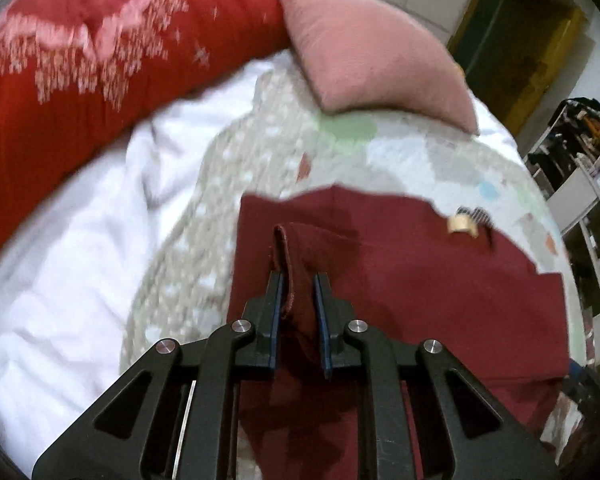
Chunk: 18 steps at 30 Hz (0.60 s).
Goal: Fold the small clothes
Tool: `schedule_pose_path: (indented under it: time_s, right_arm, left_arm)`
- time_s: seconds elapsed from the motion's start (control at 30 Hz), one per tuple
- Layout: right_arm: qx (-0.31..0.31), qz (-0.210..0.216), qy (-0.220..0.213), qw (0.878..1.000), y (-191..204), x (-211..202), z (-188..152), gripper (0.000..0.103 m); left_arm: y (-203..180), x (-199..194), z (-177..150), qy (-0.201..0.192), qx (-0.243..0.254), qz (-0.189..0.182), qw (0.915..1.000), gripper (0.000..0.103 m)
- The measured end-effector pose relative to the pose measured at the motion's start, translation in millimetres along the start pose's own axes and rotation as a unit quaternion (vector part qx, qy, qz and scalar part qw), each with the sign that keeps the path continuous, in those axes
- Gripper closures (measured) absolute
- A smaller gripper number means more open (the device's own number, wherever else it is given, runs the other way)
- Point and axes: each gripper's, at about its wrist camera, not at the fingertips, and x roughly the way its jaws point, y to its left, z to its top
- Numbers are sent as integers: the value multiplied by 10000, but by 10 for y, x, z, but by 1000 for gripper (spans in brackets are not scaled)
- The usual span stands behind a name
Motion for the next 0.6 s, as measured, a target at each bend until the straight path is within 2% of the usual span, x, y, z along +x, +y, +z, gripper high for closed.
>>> schedule_pose_path:
  time_s: [0.2, 0.3, 0.4, 0.43, 0.47, 0.5, 0.53, 0.6]
  right_arm:
    - [887, 498, -214, 9946, -199, 68, 133, 41]
    - [1300, 547, -362, 9893, -340, 109, 237, 35]
    - [1782, 613, -162, 9820, -498, 295, 308, 35]
    - [1744, 629, -70, 9826, -505, 357, 339, 40]
    - [1516, 366, 62, 9877, -480, 439, 389, 49]
    - [1302, 127, 106, 9914, -449, 473, 436, 72]
    - [1073, -40, 120, 9941, -413, 493, 476, 80]
    - [745, -235, 52, 9969, -345, 476, 565, 86]
  left_arm:
    - [-5, 4, 14, -55, -17, 13, 10000, 89]
    - [-17, 33, -10, -25, 44, 108, 9999, 89]
    - [-15, 66, -49, 27, 67, 161, 9998, 89]
    - [-20, 74, -62, 40, 91, 179, 9998, 89]
    - [-26, 75, -70, 51, 115, 187, 9997, 89]
    - [-34, 70, -77, 59, 129, 180, 9997, 89]
    - [-44, 57, -82, 51, 155, 181, 9997, 89]
    - [-64, 38, -94, 28, 197, 138, 9997, 89]
